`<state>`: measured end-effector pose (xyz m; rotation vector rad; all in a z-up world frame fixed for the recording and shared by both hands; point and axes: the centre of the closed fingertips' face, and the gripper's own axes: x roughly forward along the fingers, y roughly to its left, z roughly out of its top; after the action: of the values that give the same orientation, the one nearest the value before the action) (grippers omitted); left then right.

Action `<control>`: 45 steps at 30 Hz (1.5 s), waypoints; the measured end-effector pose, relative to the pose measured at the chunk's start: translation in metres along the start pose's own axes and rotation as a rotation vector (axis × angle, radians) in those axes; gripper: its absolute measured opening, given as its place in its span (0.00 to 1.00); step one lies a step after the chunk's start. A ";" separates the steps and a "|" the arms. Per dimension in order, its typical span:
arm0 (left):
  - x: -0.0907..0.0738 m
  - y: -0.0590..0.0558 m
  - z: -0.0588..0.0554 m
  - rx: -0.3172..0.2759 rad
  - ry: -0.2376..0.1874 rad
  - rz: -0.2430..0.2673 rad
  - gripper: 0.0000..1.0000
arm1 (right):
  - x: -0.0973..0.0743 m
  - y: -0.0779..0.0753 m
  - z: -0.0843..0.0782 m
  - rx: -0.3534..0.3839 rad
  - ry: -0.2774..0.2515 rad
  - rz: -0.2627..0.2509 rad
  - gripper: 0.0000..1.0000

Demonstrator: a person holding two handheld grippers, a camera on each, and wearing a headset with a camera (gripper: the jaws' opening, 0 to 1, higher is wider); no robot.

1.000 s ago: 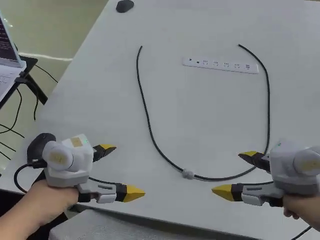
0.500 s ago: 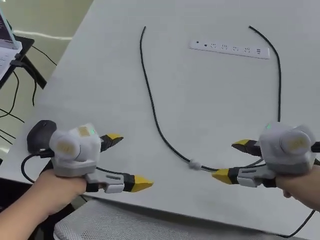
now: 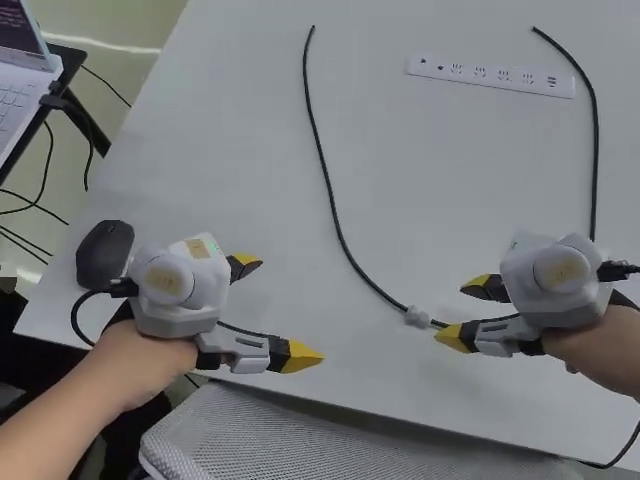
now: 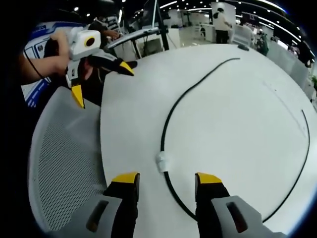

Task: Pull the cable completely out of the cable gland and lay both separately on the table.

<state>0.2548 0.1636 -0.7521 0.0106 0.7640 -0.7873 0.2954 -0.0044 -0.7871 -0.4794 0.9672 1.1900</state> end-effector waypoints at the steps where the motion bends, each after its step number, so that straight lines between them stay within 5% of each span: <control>1: 0.000 0.001 -0.001 -0.001 0.005 0.000 0.94 | 0.002 -0.001 -0.001 -0.013 0.009 -0.003 0.41; 11: 0.000 0.008 -0.004 -0.006 0.033 0.005 0.94 | 0.023 -0.002 0.001 -0.012 0.042 0.012 0.33; 25: 0.000 0.011 -0.020 0.109 0.119 0.008 0.94 | 0.035 0.004 -0.005 -0.045 0.090 0.039 0.16; 38: -0.002 0.008 -0.027 0.087 0.127 -0.021 0.92 | 0.040 0.007 -0.006 -0.080 0.121 0.058 0.09; 45: -0.002 0.006 -0.020 0.081 0.102 -0.017 0.92 | 0.038 0.007 -0.004 -0.100 0.118 0.061 0.07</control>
<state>0.2454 0.1748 -0.7675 0.1177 0.8290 -0.8378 0.2892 0.0161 -0.8196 -0.6092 1.0330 1.2805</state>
